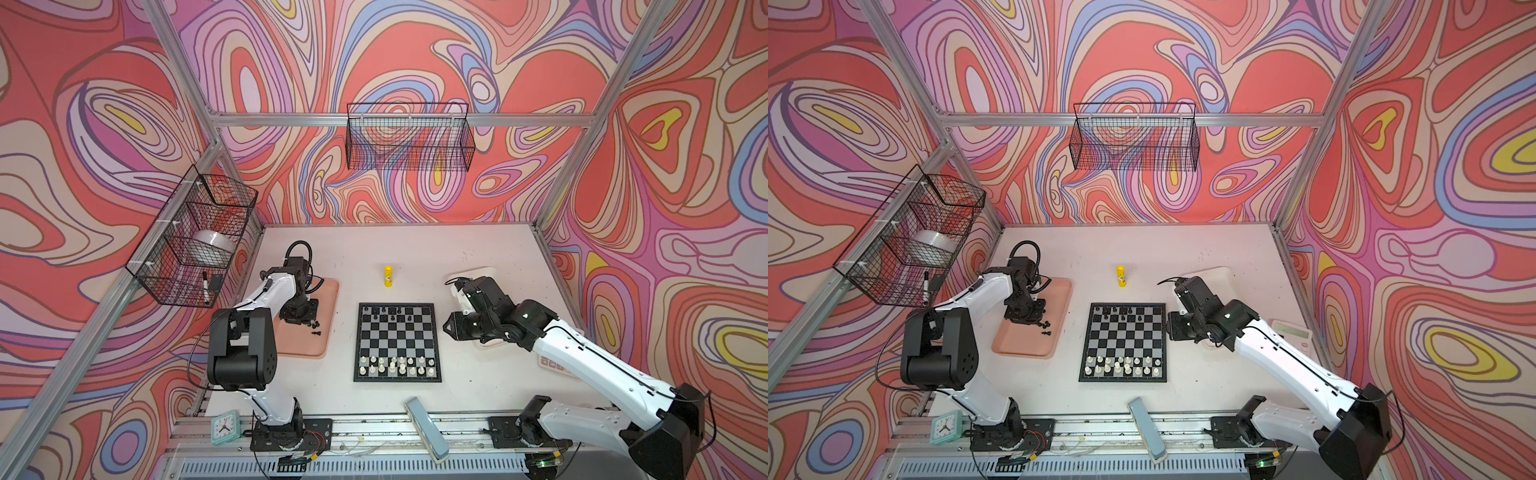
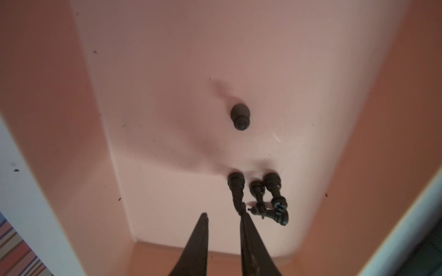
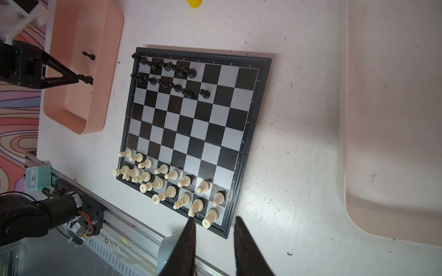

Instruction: Set up the chess pieces on the board

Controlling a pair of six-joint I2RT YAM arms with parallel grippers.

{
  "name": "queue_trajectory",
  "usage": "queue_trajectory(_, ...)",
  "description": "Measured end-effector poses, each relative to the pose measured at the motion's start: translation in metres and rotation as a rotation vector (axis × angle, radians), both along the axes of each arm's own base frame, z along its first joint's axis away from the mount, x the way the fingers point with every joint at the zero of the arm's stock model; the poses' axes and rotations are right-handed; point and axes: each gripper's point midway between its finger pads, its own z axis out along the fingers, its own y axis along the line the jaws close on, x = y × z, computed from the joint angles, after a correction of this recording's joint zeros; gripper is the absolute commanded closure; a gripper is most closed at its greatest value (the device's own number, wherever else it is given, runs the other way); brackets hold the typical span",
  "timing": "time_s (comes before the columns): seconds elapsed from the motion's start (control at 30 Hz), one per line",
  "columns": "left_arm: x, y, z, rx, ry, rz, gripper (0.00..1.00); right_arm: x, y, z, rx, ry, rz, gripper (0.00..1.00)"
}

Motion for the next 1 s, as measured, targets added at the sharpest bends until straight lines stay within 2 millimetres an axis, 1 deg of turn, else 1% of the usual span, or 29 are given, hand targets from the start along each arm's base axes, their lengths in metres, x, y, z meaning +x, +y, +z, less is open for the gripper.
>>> queue_trajectory(0.1,0.003,0.001,0.001,-0.006,-0.006,0.007,0.74,0.000,0.000,0.000,0.001,-0.001,-0.001,0.72)
queue_trajectory(0.27,0.008,-0.003,0.004,-0.032,-0.023,0.014,0.73,0.000,0.001,0.000,0.003,-0.001,0.000,0.72)
queue_trajectory(0.67,0.014,-0.007,0.007,-0.059,-0.040,0.017,0.69,0.001,0.002,-0.003,0.002,0.006,0.003,0.72)
queue_trajectory(0.9,0.018,-0.008,0.003,-0.065,-0.028,0.014,0.70,0.001,0.002,-0.004,-0.002,0.010,0.003,0.72)
queue_trajectory(1.0,0.022,-0.008,0.004,-0.058,-0.043,-0.016,0.69,0.001,0.002,-0.004,-0.002,0.010,0.003,0.72)
